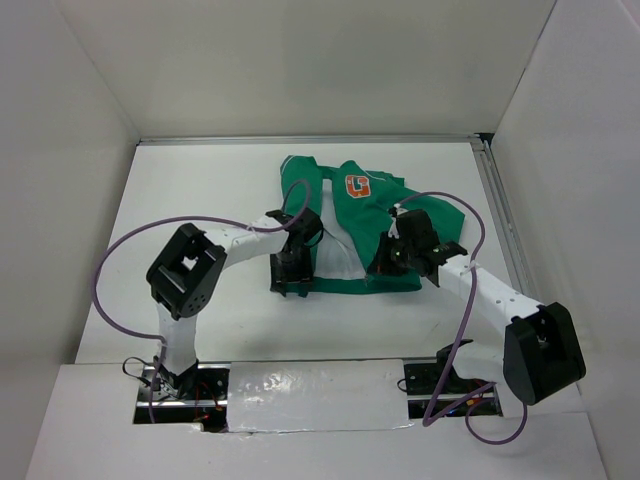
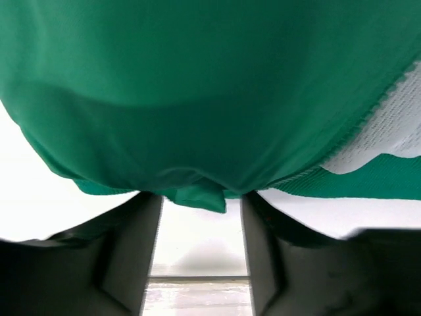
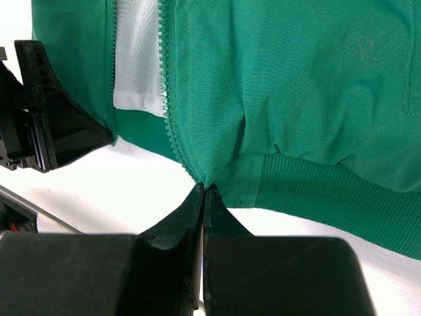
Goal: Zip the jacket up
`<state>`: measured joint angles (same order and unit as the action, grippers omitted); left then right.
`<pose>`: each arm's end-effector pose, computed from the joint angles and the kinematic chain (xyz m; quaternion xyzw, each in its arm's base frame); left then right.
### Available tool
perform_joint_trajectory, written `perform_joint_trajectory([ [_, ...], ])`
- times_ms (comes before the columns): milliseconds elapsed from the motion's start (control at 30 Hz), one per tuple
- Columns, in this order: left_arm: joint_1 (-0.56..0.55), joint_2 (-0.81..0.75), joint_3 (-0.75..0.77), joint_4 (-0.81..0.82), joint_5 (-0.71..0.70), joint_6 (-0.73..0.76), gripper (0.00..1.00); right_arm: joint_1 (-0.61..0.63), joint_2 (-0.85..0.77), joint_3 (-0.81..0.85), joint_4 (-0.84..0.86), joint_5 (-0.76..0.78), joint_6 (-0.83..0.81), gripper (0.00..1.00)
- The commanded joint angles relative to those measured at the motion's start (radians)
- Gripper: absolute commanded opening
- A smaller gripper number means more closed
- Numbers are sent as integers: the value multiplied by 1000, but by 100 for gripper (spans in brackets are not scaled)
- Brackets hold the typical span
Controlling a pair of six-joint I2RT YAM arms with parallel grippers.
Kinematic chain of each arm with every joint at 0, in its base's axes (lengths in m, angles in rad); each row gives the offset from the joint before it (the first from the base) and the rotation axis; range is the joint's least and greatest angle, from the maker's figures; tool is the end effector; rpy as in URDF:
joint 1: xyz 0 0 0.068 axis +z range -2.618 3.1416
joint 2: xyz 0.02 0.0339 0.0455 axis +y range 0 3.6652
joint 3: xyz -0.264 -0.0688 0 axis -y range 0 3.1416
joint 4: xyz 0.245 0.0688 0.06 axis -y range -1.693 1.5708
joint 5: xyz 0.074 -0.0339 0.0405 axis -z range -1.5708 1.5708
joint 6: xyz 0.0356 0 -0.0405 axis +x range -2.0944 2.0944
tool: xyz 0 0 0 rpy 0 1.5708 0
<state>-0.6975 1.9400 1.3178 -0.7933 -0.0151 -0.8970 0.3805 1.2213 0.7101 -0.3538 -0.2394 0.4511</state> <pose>0.2811 -0.2348 0.1574 -0.0999 0.9919 -0.0502 0.0596 0.2225 0.0981 0.2114 -0.0084 0.9325 0.2411 0.2686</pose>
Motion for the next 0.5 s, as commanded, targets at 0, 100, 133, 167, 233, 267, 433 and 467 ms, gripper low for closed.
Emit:
perform_joint_trajectory([
  [0, -7, 71, 4, 52, -40, -16, 61, -8, -16, -12, -2, 8, -11, 0],
  [100, -7, 77, 18, 48, -31, -2, 48, -9, -13, -12, -14, 14, -14, 0],
  [133, -7, 65, 20, 42, -28, 1, 41, -12, -13, -11, -17, 14, -14, 0],
  [167, -7, 56, 15, 45, -23, 3, 18, -12, -19, -11, -19, 14, -17, 0],
  [233, -7, 13, -9, 57, -26, 13, 5, -26, -25, -9, -17, 18, -14, 0],
  [267, -7, 2, -26, 69, -31, 18, 0, -38, -25, -6, -14, 22, -8, 0],
  [433, -7, -102, -61, 109, 6, 75, 0, -109, 6, -4, 35, -43, -17, 0],
  [467, -7, -125, -78, 117, 23, 81, 0, -117, 7, -8, 44, -88, -26, 0],
])
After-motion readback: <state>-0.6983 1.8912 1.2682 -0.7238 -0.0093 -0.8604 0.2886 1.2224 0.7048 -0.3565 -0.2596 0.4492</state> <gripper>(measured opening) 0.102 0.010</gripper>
